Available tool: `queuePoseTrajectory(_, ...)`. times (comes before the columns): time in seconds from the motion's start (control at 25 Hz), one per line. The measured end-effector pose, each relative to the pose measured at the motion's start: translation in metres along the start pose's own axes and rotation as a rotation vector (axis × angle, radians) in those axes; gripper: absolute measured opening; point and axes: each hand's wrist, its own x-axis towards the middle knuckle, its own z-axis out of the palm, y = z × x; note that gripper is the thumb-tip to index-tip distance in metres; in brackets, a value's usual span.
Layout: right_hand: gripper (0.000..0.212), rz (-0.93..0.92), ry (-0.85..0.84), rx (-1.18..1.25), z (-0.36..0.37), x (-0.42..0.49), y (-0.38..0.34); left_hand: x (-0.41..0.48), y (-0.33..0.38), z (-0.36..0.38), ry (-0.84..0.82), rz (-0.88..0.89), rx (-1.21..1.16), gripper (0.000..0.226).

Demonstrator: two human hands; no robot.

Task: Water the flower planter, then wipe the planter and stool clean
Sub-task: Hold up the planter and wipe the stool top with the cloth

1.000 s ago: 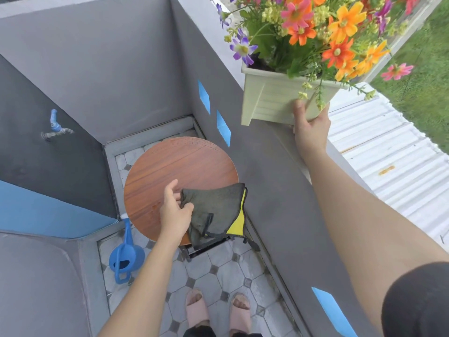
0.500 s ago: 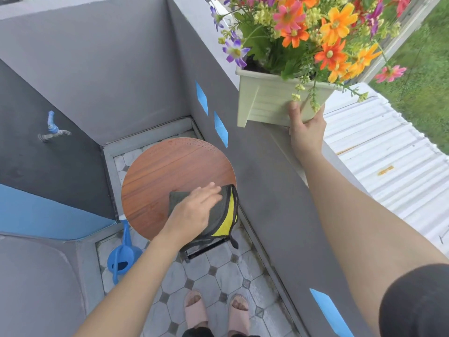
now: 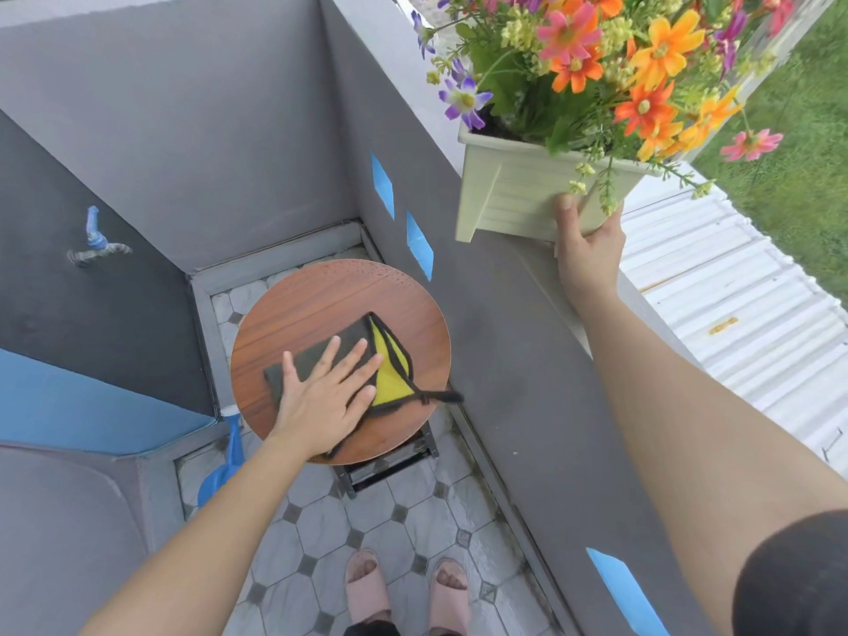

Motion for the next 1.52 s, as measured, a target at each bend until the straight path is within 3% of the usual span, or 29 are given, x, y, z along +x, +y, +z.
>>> queuePoseTrajectory(0.24,0.035,0.004,0.001,0.007,0.001,-0.001,-0.001,0.009,-0.033,-0.006,0.068,-0.510,-0.168,0.049)
queuePoseTrajectory(0.32,0.035,0.006,-0.003,0.003,0.001,-0.001,-0.001,0.010,-0.029,-0.007,0.128,-0.595,-0.194,0.050)
queuePoseTrajectory(0.56,0.039,0.016,0.004,0.021,0.001,-0.002,-0.005,-0.018,0.024,0.007,0.108,-0.212,-0.070,0.061)
queuePoseTrajectory(0.72,0.052,0.005,0.015,0.025,0.002,-0.002,-0.002,-0.032,0.073,0.016,-0.008,0.125,-0.033,0.053)
queuePoseTrajectory(0.8,0.060,0.009,0.020,0.031,0.002,-0.003,-0.002,-0.025,0.069,0.015,0.037,0.208,-0.002,0.049)
queuePoseTrajectory(0.88,0.067,0.006,0.019,0.021,0.000,-0.002,-0.002,-0.016,0.059,0.008,0.079,0.206,-0.037,0.047)
queuePoseTrajectory(0.96,0.050,-0.006,0.014,0.004,0.001,-0.002,-0.003,-0.007,0.039,0.002,0.093,0.143,-0.067,0.046)
queuePoseTrajectory(1.04,0.042,-0.011,0.011,-0.009,0.000,-0.002,-0.001,0.000,0.007,-0.003,0.142,-0.005,-0.110,0.047)
queuePoseTrajectory(1.16,0.050,-0.015,0.023,-0.016,-0.001,-0.003,0.000,0.006,-0.051,-0.009,0.218,-0.265,-0.171,0.047)
queuePoseTrajectory(1.28,0.052,-0.009,0.026,-0.036,0.000,-0.004,-0.004,0.009,-0.076,-0.014,0.237,-0.417,-0.210,0.048)
queuePoseTrajectory(1.36,0.051,-0.008,0.035,-0.035,0.000,-0.004,-0.003,0.008,-0.073,-0.015,0.229,-0.417,-0.202,0.046)
queuePoseTrajectory(1.52,0.066,-0.017,0.046,-0.039,0.001,-0.004,-0.005,-0.011,-0.053,-0.006,0.181,-0.175,-0.116,0.059)
